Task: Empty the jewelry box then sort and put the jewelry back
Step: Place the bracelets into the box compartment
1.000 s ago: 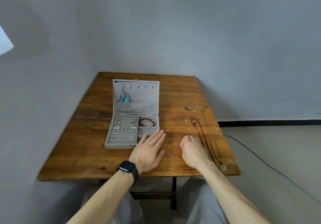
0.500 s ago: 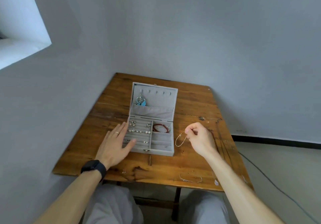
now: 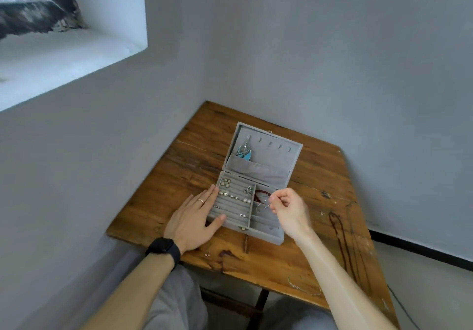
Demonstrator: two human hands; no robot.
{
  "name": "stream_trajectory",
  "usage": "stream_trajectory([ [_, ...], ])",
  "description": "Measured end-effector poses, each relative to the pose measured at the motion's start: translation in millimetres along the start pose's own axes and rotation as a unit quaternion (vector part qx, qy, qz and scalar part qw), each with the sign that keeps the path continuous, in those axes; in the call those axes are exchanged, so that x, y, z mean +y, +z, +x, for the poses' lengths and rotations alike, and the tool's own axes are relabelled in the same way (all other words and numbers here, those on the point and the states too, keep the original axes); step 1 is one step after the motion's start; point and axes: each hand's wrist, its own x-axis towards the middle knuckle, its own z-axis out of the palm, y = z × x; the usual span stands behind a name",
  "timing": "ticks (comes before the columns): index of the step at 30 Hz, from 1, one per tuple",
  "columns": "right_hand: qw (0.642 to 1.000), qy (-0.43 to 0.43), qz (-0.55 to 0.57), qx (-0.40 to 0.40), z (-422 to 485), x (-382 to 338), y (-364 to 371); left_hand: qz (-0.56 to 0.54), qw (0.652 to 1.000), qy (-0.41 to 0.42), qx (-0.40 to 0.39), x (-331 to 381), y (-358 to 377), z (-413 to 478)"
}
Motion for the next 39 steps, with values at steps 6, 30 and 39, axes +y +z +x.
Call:
stream_trajectory([
  [6,0.993,-0.025,-0.116,-0.013,0,15,3,0.003,1.000,-0.001,0.013,-1,1,-2],
  [30,0.929,-0.177,-0.323,0.031,-19,58,7,0.015,1.000,-0.007,0.008,3,-3,-4],
  [39,0.916,-0.198,-0.349,-0.011,-16,55,3,0.016,1.000,-0.010,0.001,2,-2,-4],
])
